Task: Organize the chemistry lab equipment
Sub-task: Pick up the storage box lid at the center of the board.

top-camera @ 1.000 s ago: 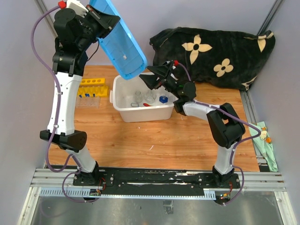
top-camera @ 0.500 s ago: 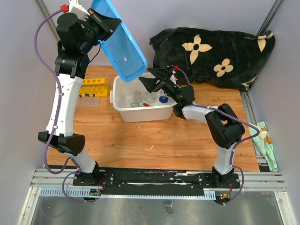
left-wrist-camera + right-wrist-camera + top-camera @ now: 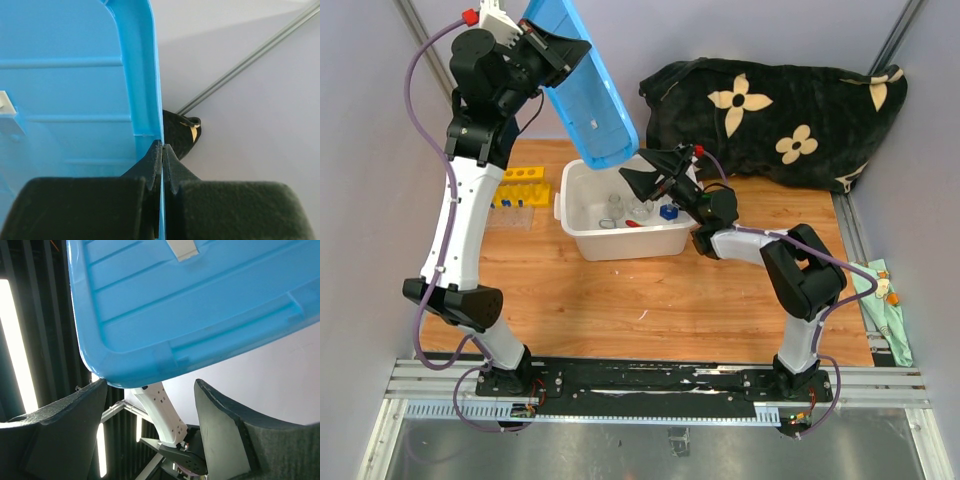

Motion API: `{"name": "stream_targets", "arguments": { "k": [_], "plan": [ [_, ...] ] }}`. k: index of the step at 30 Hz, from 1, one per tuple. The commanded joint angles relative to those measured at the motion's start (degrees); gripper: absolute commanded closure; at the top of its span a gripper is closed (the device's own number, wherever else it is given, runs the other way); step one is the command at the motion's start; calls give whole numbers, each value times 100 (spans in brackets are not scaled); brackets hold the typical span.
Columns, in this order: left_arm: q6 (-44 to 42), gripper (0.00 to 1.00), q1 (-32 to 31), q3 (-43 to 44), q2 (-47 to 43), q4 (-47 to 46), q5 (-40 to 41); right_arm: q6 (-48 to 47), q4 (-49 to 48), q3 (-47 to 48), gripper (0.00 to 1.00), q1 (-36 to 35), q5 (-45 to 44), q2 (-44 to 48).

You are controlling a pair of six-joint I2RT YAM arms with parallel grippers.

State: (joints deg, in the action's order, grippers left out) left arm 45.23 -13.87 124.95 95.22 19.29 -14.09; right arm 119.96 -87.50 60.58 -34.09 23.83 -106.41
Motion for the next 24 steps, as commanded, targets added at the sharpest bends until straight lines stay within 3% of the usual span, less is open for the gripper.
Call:
{"name": "stream_targets", "arguments": {
  "k": [1,14,20,24],
  "plan": [
    [-55,100,-63,25,53,-523,-192,811,-324,-195,27,-105,-340,140],
    [-49,100,-204,-1361,-792,-1431,-83,1153,-351,-120,23,-261,-1363,-63],
    [-140,100,-205,-1122,-670,-1210,-100,-81,14,60,23,151,388,247],
    [-139,100,-201,-1025,-596,-1179,-133,-673,325,-304,23,251,796,496]
  ]
}}
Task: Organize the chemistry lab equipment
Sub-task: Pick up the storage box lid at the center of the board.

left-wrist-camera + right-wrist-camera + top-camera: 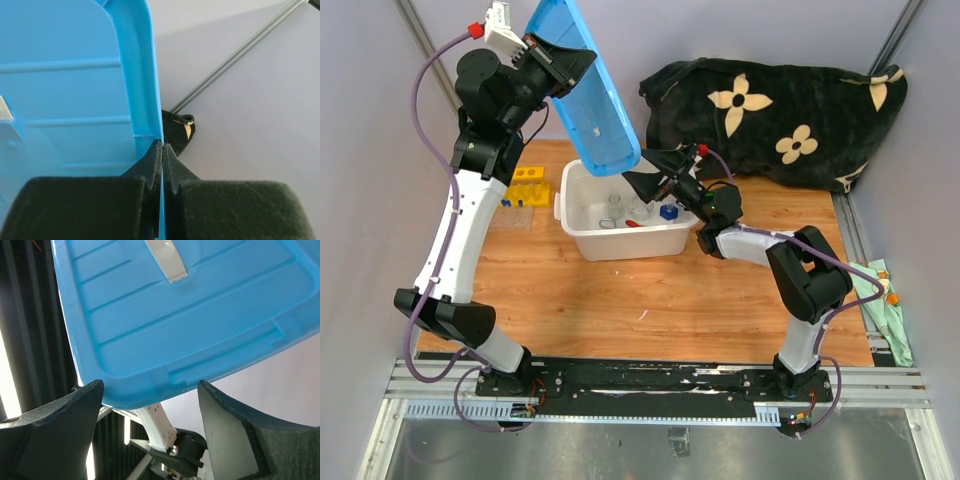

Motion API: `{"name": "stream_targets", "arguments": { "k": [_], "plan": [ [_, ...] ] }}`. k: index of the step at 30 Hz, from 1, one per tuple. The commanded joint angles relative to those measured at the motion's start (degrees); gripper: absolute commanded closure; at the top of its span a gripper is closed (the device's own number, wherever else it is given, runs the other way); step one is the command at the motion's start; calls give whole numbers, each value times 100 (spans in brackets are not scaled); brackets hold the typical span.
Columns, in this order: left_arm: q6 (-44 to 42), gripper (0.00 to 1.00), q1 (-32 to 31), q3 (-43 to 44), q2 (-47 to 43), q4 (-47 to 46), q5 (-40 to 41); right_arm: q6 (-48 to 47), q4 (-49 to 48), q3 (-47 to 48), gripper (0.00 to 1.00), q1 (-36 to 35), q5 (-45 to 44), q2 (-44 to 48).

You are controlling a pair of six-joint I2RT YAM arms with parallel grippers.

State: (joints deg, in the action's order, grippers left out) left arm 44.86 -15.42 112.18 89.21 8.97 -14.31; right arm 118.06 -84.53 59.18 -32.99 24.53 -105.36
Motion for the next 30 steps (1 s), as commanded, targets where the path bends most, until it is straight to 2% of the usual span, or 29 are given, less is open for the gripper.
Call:
{"name": "stream_targets", "arguments": {
  "k": [1,3,7,11,14,16,17,18,19,20,21,22,23,24,25,30],
  "plan": [
    [-105,100,-55,259,15,-142,-114,-374,-190,-259,23,144,621,370],
    [-115,100,-47,229,5,-164,-100,-28,-550,-391,23,169,454,298],
    [-76,100,-47,163,21,-255,-114,391,-607,-753,23,204,87,431],
    [-94,100,-44,170,52,-251,-86,-23,-513,-566,23,463,714,647],
    [-105,100,-46,274,112,-186,-53,-829,315,-540,23,714,1390,1084],
    [-116,100,-50,405,175,-102,-63,-1900,1578,-435,23,878,1981,1589],
    [-112,100,-46,455,202,-79,-71,-2619,2519,-286,23,941,2192,2022],
    [-115,100,-44,492,228,-53,-67,-3645,3988,12,23,979,2367,2366],
    [-114,100,-52,536,259,-22,-75,-5717,5868,550,23,951,2279,2704],
    [-119,100,-50,555,278,14,-80,-7373,7895,1223,23,785,1761,2924],
    [-119,100,-49,552,304,45,-86,-8960,9583,1929,23,449,815,3031],
    [-119,100,-47,536,319,63,-97,-10285,10760,2505,23,-65,-487,3035],
    [-110,100,-49,512,329,80,-124,-11308,11291,2835,23,-516,-1693,3018],
    [-116,100,-54,488,333,91,-145,-11969,11533,2970,23,-802,-2408,2995],
    [-112,100,-56,469,346,107,-156,-12353,11631,3023,23,-890,-2760,2961],
    [-179,100,-50,553,416,276,-200,-13252,11052,2569,24,-922,-3036,3043]
  ]
}}
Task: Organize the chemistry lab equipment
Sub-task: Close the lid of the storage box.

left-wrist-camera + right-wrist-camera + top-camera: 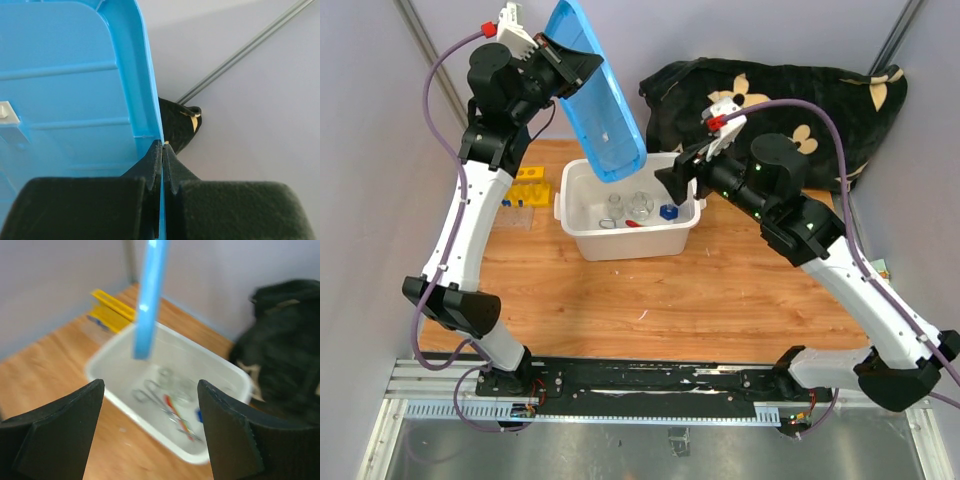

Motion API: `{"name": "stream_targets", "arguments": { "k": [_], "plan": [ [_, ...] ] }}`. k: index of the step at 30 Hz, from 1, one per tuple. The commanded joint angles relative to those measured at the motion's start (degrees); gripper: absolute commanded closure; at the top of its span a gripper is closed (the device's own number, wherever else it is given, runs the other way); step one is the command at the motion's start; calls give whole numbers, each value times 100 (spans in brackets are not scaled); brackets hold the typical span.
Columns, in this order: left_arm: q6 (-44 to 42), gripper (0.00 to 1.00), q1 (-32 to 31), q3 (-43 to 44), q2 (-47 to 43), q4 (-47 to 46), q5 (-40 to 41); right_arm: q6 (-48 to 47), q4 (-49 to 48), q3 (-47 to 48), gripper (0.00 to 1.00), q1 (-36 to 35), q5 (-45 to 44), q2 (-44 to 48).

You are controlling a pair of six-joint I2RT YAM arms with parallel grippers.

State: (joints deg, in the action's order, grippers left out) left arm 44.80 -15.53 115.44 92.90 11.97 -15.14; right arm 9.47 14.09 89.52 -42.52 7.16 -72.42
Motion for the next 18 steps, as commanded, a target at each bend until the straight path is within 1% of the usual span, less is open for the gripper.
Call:
{"name": "stream_targets", "arguments": {
  "k": [1,3,5,8,13,18],
  "plan": [
    [-175,100,-37,270,66,15,-124,-2530,1020,-601,24,15,-1393,-220],
    [-169,100,-34,314,79,33,-152,-2888,749,-834,24,-20,-1704,-208],
    [-127,100,-36,330,100,13,-193,-3138,628,-909,24,-27,-1778,-263],
    [-80,100,-44,363,152,-2,-274,-3173,449,-959,24,-28,-1459,-226],
    [-76,100,-47,394,238,-18,-254,-2668,238,-931,26,-24,-794,65],
    [-16,100,-46,414,342,-104,-305,-1718,-554,-1246,27,-22,48,462]
  ]
}}
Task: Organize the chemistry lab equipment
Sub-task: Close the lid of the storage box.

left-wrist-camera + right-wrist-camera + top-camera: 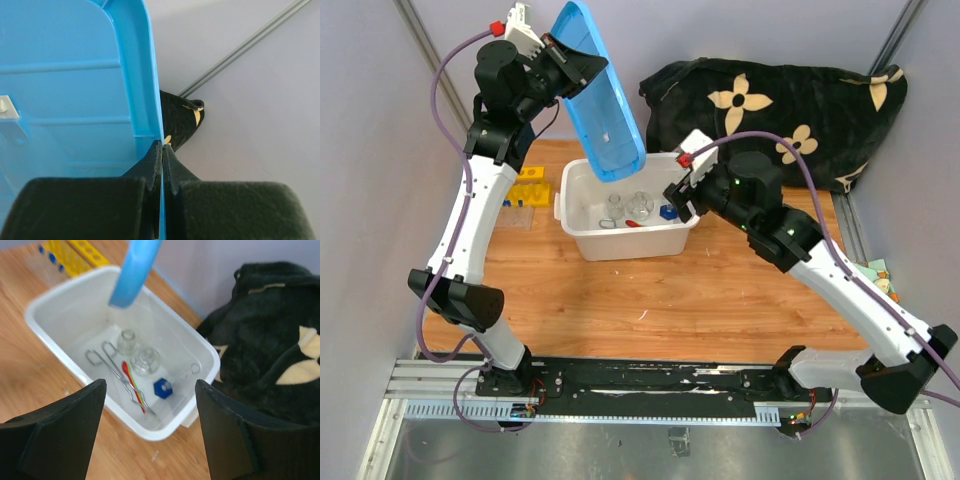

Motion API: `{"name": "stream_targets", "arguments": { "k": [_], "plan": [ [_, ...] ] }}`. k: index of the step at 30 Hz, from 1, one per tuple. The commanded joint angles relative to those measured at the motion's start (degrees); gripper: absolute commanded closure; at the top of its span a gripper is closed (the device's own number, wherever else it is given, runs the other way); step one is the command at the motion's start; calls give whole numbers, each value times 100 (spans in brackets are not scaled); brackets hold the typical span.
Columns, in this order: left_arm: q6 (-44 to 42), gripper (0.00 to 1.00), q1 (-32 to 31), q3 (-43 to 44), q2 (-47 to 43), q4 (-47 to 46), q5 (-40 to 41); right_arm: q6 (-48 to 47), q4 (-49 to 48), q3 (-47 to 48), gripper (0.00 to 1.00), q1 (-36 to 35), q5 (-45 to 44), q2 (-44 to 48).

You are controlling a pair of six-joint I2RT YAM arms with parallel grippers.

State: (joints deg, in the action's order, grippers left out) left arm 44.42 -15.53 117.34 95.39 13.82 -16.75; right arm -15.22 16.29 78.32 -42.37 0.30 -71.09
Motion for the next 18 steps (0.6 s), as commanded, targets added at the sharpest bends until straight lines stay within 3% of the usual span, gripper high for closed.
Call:
{"name": "stream_targets", "arguments": {
  "k": [1,6,18],
  "plan": [
    [22,100,-44,221,107,-292,-152,923,-905,-110,27,-43,803,363],
    [19,100,-79,133,138,-326,-137,1356,-1117,360,30,-40,1000,32],
    [117,100,-156,449,481,-405,-243,1401,-961,1128,30,-41,1159,-837]
  ]
}}
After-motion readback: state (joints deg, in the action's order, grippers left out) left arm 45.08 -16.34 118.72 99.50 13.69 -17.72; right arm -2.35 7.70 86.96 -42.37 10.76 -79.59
